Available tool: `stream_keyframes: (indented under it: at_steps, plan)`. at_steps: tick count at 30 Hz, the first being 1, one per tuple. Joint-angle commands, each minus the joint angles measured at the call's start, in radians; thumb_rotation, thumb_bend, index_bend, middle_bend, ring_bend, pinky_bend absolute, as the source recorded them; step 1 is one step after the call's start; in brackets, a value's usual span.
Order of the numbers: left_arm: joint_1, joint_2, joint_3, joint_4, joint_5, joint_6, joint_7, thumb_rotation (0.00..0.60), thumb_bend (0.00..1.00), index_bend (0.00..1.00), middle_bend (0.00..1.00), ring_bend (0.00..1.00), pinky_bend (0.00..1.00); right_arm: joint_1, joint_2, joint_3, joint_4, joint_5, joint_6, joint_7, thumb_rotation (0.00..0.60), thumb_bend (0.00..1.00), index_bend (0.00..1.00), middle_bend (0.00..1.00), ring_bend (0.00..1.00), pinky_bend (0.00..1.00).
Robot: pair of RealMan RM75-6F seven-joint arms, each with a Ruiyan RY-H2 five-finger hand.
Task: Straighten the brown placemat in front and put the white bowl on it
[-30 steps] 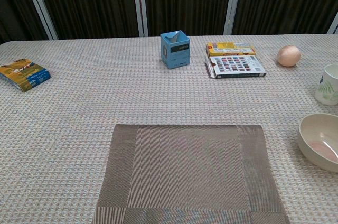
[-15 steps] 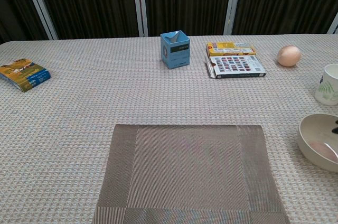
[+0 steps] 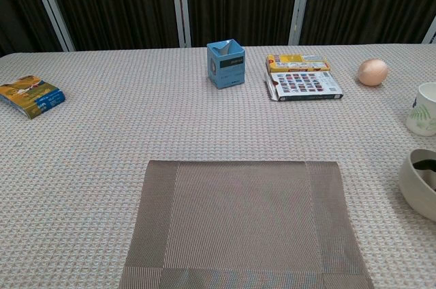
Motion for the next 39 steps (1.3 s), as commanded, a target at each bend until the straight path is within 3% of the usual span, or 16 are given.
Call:
stream_keyframes:
  at_steps: [1, 11, 22, 26, 32, 34, 39]
  plan:
    - [-0.001, -0.001, 0.0, 0.001, -0.002, -0.003, 0.001, 0.6, 0.0, 0.0, 0.0, 0.0, 0.0, -0.002, -0.052, 0.019, 0.063, -0.036, 0.066, -0.019, 0.6, 0.23, 0.71, 0.0, 0.0, 0.0]
    - [-0.001, 0.001, 0.003, -0.003, 0.0, -0.002, -0.005, 0.6, 0.0, 0.0, 0.0, 0.0, 0.0, -0.009, -0.121, 0.027, 0.179, -0.147, 0.216, 0.082, 0.6, 0.23, 0.74, 0.02, 0.0, 0.0]
    - [-0.001, 0.007, 0.004, -0.006, 0.001, -0.001, -0.017, 0.6, 0.0, 0.0, 0.0, 0.0, 0.0, 0.028, -0.121, 0.064, 0.175, -0.175, 0.246, 0.094, 0.6, 0.23, 0.74, 0.03, 0.0, 0.0]
    - [-0.004, 0.007, 0.003, -0.003, -0.008, -0.007, -0.019, 0.6, 0.0, 0.0, 0.0, 0.0, 0.0, 0.089, -0.108, 0.116, 0.162, -0.16, 0.194, 0.046, 0.6, 0.23, 0.74, 0.03, 0.0, 0.0]
    - [-0.015, -0.001, -0.01, 0.005, -0.046, -0.025, -0.012, 0.6, 0.0, 0.0, 0.0, 0.0, 0.0, 0.206, -0.106, 0.222, 0.153, -0.051, 0.038, -0.016, 0.6, 0.23, 0.74, 0.03, 0.0, 0.0]
    - [-0.021, -0.005, -0.016, 0.007, -0.063, -0.035, -0.01, 0.6, 0.0, 0.0, 0.0, 0.0, 0.0, 0.263, -0.124, 0.278, 0.183, 0.024, -0.039, -0.046, 0.6, 0.23, 0.74, 0.02, 0.0, 0.0]
    - [-0.033, -0.016, -0.019, 0.018, -0.085, -0.056, 0.003, 0.6, 0.0, 0.0, 0.0, 0.0, 0.0, 0.364, -0.176, 0.351, 0.306, 0.145, -0.157, -0.115, 0.6, 0.23, 0.74, 0.03, 0.0, 0.0]
